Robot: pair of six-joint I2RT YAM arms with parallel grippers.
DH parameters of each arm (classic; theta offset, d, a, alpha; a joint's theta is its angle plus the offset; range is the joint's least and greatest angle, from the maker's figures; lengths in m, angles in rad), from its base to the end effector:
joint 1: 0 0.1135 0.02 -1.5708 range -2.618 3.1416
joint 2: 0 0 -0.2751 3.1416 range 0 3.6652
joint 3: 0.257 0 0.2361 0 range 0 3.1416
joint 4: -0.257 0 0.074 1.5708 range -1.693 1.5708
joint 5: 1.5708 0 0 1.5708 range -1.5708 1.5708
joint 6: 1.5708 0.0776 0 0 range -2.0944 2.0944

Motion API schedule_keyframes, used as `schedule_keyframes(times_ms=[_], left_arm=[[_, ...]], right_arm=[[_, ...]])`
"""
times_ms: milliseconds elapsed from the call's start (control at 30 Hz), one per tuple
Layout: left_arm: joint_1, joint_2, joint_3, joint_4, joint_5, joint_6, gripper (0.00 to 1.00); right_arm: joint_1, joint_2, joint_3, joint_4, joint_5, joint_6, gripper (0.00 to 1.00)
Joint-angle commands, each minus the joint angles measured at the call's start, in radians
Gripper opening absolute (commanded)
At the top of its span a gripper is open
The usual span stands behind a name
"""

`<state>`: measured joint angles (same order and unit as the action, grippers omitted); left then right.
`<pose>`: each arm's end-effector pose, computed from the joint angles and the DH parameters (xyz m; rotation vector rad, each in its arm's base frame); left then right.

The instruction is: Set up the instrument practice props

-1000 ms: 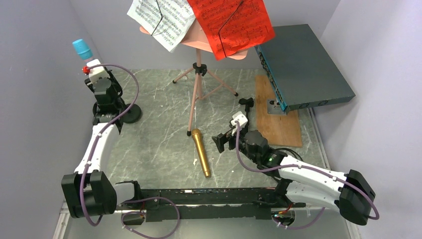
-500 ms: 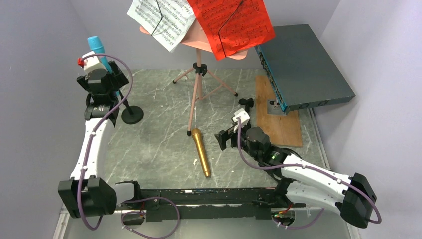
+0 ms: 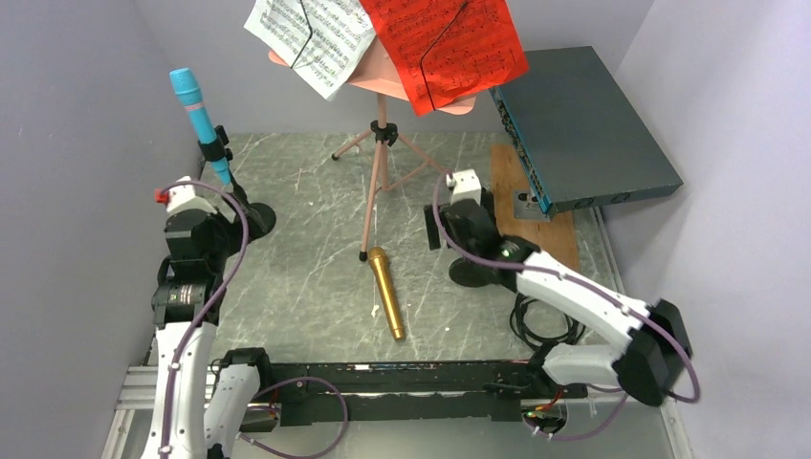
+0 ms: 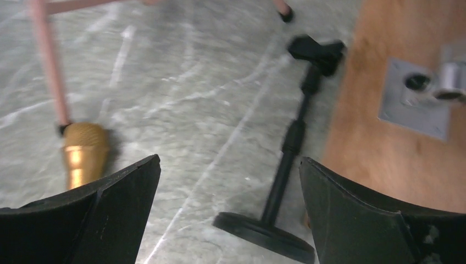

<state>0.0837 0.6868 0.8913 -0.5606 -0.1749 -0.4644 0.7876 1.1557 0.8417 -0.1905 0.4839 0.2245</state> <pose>0.1580 0.0268 0.3406 -0.6318 1.8154 -0.0871 0.2159 0.1656 0.2828 -0.2751 1.9968 0.1400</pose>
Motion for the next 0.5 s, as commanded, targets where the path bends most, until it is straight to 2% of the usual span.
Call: schedule_keyframes(times_ms=[0,100,200,267,367,467], left_arm=[[-0.018,0.049,-0.027,-0.055,0.291,0.027,0.99],[-0.039,0.079,-0.003,-0.062,0.353,0.048,1.00],[-0.073,0.091,-0.004,-0.052,0.415,0.045,0.99],[-0.097,0.090,-0.020,-0.029,0.464,0.036,0.99],[-0.126,0.082,-0.036,-0.013,0.508,0.012,1.00],[-0.137,0.072,-0.037,-0.012,0.543,-0.012,0.99]], right_arm=[[-0.039,0.215,0.272,-0.395,0.224,0.173,1.00],[-0.070,0.348,0.359,-0.544,0.263,0.230,1.00],[-0.142,0.400,0.330,-0.489,0.150,0.224,0.99],[-0.176,0.438,0.321,-0.464,0.079,0.231,0.89],[-0.190,0.512,0.335,-0.451,0.060,0.237,0.79],[-0.201,0.614,0.349,-0.446,0.091,0.254,0.79]])
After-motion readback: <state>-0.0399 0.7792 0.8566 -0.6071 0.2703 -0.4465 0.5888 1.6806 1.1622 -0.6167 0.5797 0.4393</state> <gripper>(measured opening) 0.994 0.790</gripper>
